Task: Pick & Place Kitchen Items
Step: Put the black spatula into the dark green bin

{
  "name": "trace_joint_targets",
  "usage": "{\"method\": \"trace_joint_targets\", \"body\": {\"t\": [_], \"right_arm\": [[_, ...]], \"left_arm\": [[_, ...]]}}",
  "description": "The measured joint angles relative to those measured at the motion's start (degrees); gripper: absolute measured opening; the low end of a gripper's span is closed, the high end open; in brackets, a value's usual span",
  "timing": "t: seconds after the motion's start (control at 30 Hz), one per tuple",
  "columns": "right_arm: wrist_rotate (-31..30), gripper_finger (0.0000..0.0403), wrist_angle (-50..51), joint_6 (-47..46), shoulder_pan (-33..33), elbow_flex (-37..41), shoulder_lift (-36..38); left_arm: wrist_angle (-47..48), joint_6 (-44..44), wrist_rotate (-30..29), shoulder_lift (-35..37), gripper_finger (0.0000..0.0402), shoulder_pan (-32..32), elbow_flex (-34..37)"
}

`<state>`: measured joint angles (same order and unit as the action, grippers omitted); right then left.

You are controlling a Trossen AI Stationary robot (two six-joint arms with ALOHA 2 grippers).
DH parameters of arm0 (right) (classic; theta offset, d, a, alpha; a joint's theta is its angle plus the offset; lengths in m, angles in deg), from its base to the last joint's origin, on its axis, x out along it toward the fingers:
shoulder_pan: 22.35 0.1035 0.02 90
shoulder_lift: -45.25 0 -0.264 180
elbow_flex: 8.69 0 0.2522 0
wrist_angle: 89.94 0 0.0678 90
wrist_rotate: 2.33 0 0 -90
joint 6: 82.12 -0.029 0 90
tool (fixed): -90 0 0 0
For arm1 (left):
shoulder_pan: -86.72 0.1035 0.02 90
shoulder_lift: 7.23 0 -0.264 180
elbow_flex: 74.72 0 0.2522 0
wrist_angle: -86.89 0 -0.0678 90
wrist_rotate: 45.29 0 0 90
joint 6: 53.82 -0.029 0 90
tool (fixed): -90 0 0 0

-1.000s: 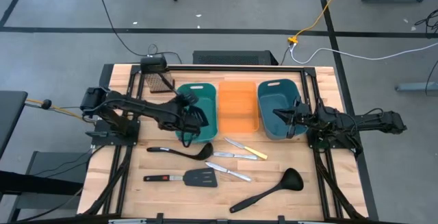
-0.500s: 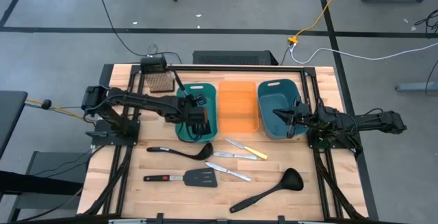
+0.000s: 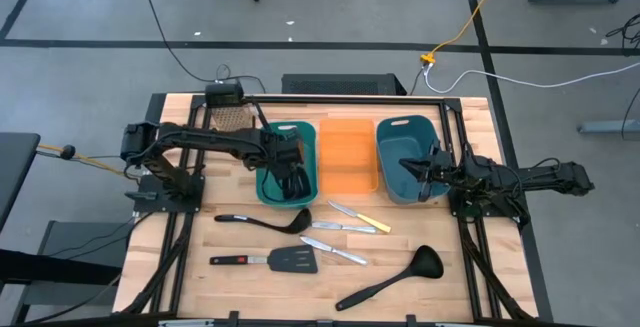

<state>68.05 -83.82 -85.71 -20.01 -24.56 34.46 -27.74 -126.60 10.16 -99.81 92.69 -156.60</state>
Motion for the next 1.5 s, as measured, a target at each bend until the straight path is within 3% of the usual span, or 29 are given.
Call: {"method": "trace_joint_targets", "body": {"t": [0.73, 1.2, 1.5], "right_arm": [[-1.4, 0.0027, 0.0, 0.8, 0.0, 0.0, 0.0], [-1.4, 0.0027, 0.0, 1.1, 0.0, 0.0, 0.0], [-1.4, 0.0027, 0.1, 1.1, 0.0, 0.0, 0.0]], "left_arm": [[-0.6, -2.6, 10.7, 0.0, 0.0080, 5.5, 0.0], [1.0, -2.0, 9.8, 0.0, 0.0097, 5.5, 0.0], [0.5, -4.9, 8.9, 0.0, 0.0077, 5.5, 0.0]]}}
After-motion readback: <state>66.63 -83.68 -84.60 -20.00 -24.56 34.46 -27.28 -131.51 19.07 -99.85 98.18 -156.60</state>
